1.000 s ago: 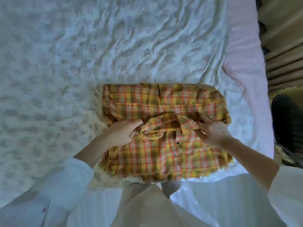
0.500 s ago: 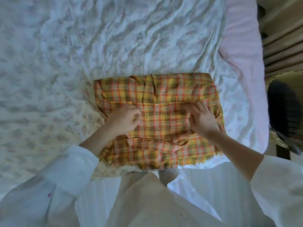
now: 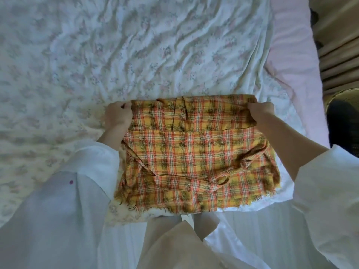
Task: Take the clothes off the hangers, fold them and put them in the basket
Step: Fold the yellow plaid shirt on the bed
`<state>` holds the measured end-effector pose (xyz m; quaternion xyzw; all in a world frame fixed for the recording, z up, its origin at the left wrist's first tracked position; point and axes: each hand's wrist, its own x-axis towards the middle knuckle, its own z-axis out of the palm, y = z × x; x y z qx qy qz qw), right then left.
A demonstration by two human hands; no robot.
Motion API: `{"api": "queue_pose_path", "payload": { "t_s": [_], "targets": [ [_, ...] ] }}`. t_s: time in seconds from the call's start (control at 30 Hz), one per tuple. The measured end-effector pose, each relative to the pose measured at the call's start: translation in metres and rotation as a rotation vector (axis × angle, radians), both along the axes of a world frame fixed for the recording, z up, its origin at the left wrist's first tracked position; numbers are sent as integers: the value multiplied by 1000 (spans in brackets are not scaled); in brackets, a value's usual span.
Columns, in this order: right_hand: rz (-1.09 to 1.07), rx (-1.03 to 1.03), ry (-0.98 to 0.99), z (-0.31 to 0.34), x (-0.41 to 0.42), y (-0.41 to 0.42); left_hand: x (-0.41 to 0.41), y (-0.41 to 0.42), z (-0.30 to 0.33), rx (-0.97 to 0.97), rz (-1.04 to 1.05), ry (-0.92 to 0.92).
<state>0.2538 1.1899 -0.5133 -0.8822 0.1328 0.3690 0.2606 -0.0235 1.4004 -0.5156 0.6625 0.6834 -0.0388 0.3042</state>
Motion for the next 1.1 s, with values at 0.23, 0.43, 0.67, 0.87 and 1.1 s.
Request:
{"api": "queue_pose_path", "payload": {
  "t_s": [0.23, 0.43, 0.67, 0.87, 1.1],
  "targets": [
    [-17, 140, -293, 6, 5, 10, 7, 9, 4, 149, 339, -170],
    [-176, 205, -267, 0, 2, 4, -7, 12, -6, -23, 531, -128],
    [-47, 39, -261, -9, 4, 5, -5, 10, -1, -11, 437, 16],
    [948, -2, -585, -6, -6, 18, 22, 10, 2, 193, -434, 38],
    [1461, -356, -233, -16, 12, 32, 32, 24, 3, -367, -830, 241]
  ]
}}
